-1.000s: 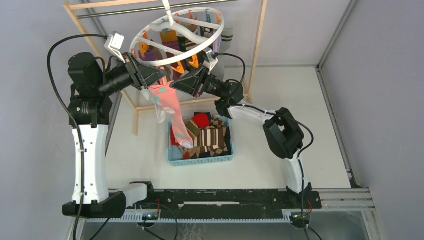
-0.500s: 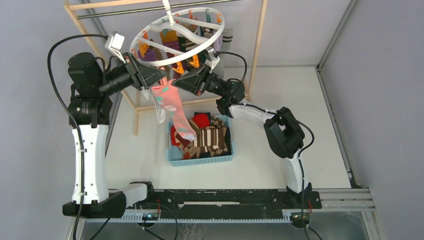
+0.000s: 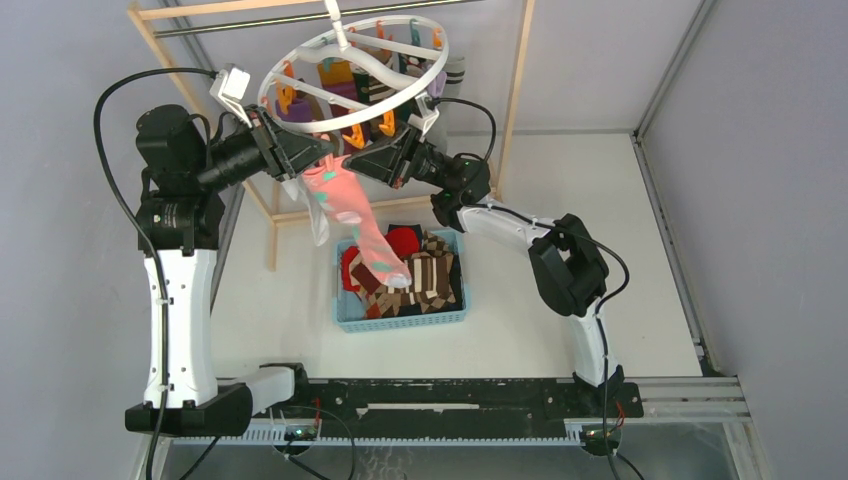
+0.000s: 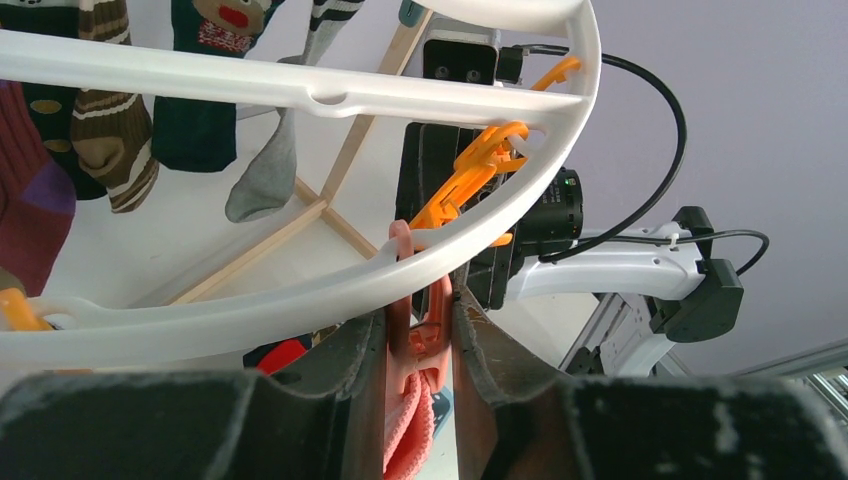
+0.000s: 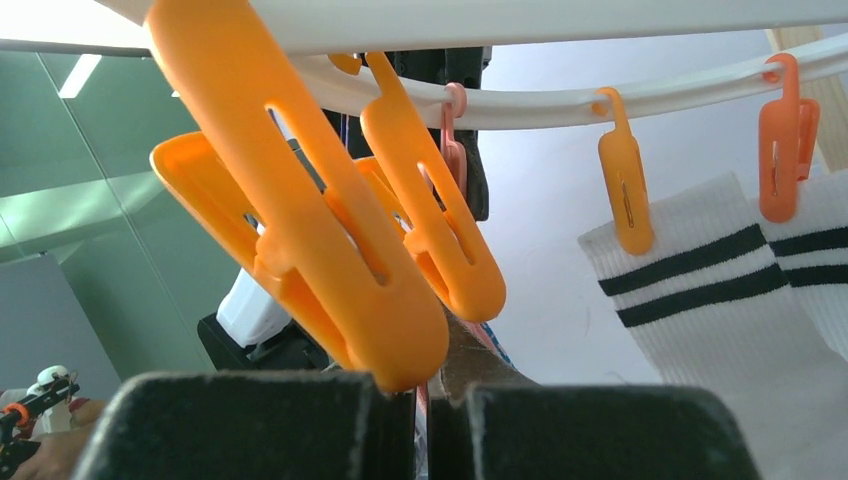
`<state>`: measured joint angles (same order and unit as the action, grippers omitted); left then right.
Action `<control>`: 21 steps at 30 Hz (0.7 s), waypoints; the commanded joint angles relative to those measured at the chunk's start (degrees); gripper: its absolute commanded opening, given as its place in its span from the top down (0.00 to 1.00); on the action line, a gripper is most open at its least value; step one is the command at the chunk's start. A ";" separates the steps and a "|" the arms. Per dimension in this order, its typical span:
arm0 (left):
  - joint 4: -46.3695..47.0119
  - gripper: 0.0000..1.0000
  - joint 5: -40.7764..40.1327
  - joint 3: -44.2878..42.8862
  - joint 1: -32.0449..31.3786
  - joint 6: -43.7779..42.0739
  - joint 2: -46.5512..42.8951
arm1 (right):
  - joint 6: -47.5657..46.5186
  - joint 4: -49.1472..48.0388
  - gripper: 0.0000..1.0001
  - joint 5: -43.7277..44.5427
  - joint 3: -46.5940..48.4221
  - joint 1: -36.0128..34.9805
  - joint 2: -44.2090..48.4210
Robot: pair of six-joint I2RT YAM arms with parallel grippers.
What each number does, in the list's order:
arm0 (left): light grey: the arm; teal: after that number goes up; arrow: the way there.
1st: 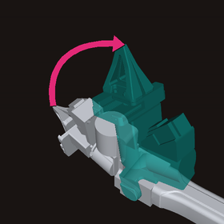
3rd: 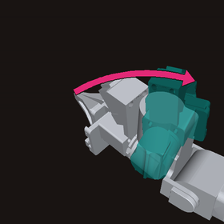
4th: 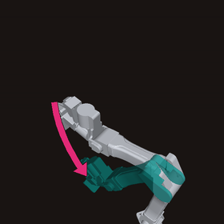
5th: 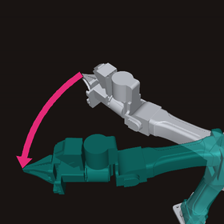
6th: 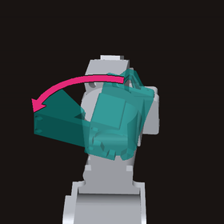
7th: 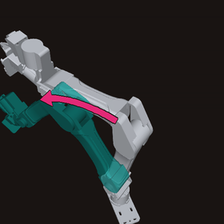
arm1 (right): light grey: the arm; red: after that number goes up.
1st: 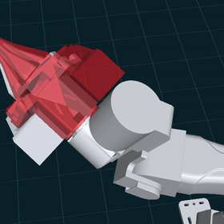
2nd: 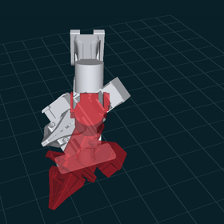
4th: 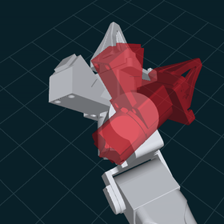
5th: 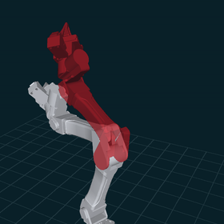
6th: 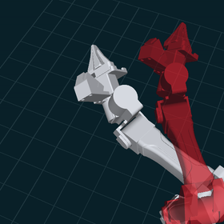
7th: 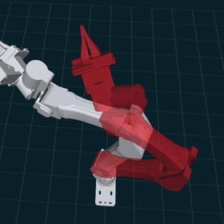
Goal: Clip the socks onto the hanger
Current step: Clamp the sock onto the hanger.
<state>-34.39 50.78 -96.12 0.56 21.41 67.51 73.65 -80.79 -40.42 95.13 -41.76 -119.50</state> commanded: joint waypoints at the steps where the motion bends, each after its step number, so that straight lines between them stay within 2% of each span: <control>1: -1.82 0.98 3.03 -3.20 -0.03 -1.46 -0.60 | 1.07 -3.46 1.00 2.44 3.83 -0.40 -0.15; 15: -1.80 0.98 3.52 -2.90 -0.03 -1.66 -0.96 | 1.25 -3.41 1.00 5.60 6.02 -2.10 -1.35; 17: -1.84 0.91 3.28 -2.70 -0.03 -1.77 -1.04 | 1.03 -3.41 1.00 6.05 5.72 -2.25 -1.21; 21: -1.82 0.68 2.51 -1.95 -0.04 -2.20 -1.34 | 0.35 -3.20 1.00 6.65 4.99 -2.45 -0.93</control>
<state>-34.39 50.98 -96.99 0.67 20.84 67.44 74.00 -80.79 -37.26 99.15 -43.42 -121.40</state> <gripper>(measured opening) 0.284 0.014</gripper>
